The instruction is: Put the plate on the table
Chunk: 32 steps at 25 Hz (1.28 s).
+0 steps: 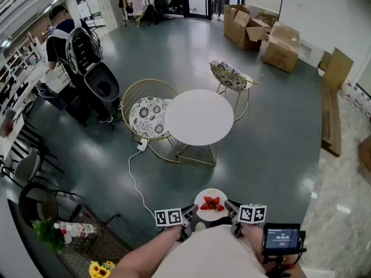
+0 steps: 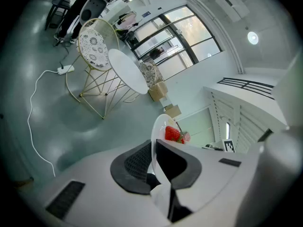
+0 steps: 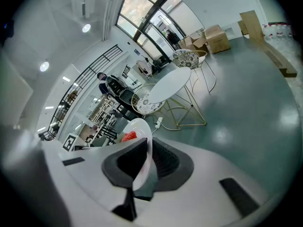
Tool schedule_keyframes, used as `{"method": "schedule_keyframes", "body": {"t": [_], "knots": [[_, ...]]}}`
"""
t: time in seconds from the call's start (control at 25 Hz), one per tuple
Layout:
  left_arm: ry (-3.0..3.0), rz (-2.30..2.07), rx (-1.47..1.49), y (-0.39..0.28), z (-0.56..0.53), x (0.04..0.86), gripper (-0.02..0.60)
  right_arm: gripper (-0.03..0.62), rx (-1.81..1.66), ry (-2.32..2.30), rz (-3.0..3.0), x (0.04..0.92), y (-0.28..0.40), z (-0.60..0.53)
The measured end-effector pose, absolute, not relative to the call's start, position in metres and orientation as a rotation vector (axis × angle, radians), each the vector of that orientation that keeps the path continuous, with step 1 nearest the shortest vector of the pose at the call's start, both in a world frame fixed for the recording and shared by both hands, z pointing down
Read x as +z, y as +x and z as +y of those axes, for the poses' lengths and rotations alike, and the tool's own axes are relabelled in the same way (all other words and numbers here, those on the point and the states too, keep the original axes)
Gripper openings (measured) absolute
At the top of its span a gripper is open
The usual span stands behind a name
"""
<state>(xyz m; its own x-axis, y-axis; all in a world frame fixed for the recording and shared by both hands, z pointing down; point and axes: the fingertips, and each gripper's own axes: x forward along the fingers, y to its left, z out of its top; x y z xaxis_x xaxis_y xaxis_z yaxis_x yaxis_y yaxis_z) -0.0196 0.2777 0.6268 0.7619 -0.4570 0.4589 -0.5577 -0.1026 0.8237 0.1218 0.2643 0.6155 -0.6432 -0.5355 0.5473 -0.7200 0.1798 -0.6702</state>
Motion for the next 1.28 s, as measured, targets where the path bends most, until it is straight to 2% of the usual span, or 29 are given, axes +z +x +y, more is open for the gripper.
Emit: {"method": "schedule_keyframes", "body": {"t": [0.28,1.28], "knots": [[1.754,-0.782,0.096,-0.003,0.335,0.619,0.035,0.043,1.438,1.267,-2.254,0.608,0.14,0.324],[1.75,-0.839,0.075,0.001,0.344,0.625,0.035,0.043,1.385,1.194,-2.341,0.606,0.144,0.323]]}}
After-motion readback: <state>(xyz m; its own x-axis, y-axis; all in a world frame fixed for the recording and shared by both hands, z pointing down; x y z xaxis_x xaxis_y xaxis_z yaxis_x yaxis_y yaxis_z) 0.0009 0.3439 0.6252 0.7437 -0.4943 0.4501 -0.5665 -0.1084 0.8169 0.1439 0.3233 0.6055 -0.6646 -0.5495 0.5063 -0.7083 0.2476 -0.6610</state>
